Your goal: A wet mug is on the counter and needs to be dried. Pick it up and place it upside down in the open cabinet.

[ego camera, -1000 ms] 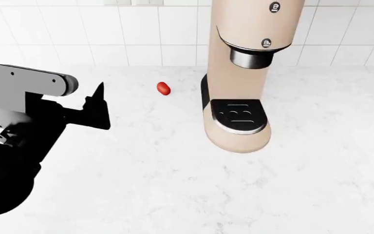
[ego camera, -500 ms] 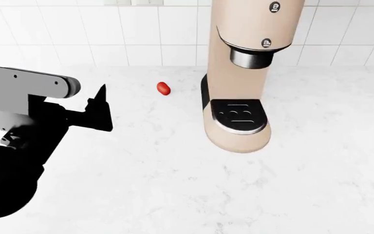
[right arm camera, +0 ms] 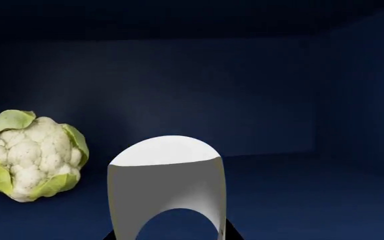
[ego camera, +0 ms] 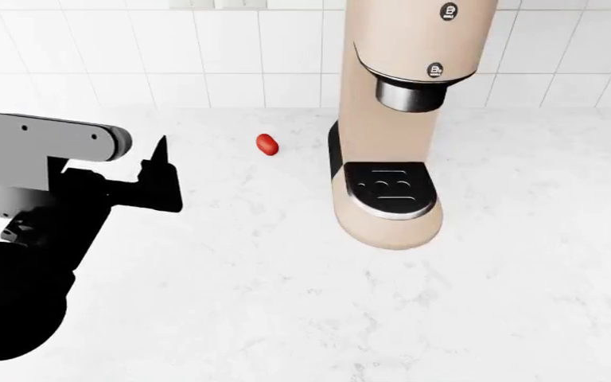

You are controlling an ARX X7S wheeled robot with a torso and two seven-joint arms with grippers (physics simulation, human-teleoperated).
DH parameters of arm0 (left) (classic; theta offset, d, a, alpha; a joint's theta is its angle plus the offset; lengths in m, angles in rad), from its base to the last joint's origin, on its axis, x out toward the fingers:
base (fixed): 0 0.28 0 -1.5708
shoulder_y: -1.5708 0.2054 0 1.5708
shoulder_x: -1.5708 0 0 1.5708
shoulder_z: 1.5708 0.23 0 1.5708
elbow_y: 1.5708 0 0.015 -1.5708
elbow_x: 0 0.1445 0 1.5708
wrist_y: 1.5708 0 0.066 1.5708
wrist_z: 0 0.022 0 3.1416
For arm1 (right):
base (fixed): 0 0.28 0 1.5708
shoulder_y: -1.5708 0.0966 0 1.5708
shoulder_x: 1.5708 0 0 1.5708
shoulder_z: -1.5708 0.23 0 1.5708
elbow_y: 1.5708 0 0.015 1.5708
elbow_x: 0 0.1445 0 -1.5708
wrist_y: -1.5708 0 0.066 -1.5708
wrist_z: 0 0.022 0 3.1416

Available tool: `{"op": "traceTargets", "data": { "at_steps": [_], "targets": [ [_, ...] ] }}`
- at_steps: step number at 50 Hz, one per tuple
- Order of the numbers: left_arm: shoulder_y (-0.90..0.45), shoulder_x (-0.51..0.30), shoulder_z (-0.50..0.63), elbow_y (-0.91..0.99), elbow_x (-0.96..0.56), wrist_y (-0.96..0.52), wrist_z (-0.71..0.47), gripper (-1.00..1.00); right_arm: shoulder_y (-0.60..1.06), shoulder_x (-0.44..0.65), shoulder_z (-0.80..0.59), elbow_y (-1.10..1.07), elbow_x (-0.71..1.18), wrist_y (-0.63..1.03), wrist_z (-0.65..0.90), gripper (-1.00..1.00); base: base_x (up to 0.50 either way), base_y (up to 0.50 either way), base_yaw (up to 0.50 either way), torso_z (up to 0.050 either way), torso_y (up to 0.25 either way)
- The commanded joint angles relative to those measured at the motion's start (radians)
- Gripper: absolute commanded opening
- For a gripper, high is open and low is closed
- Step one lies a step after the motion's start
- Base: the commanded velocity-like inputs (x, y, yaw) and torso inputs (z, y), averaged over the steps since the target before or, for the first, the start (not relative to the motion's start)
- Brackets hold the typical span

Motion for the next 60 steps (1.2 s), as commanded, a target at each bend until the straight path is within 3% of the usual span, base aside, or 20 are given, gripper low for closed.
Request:
{"op": "traceTargets", "data": {
  "at_steps": [1, 31, 47, 53, 60],
  "targets": [
    [0.002, 0.0, -0.005, 0.006, -0.005, 0.001, -0.017, 1.0, 0.005, -0.013, -0.039, 0.014, 0.013, -0.013, -0.016, -1.0, 0.0, 0.0, 0.0, 0.0, 0.0],
    [0.024, -0.021, -0.026, 0.02, 0.003, 0.037, -0.041, 1.0, 0.005, -0.013, -0.088, 0.019, 0.022, 0.0, -0.03, -1.0, 0.0, 0.0, 0.0, 0.001, -0.055],
    [0.038, -0.02, -0.025, 0.012, 0.017, 0.051, -0.026, 1.0, 0.005, -0.013, -0.045, 0.074, 0.161, 0.012, 0.01, -1.0, 0.0, 0.0, 0.0, 0.0, 0.0],
    [0.056, -0.031, -0.032, -0.012, 0.009, 0.074, -0.006, 1.0, 0.005, -0.013, -0.118, 0.086, 0.34, -0.015, 0.09, -1.0, 0.0, 0.0, 0.0, 0.0, 0.0],
    [0.065, -0.036, -0.034, -0.008, 0.015, 0.082, -0.006, 1.0, 0.005, -0.013, -0.145, 0.101, 0.393, -0.03, 0.109, -1.0, 0.0, 0.0, 0.0, 0.0, 0.0]
  ]
}}
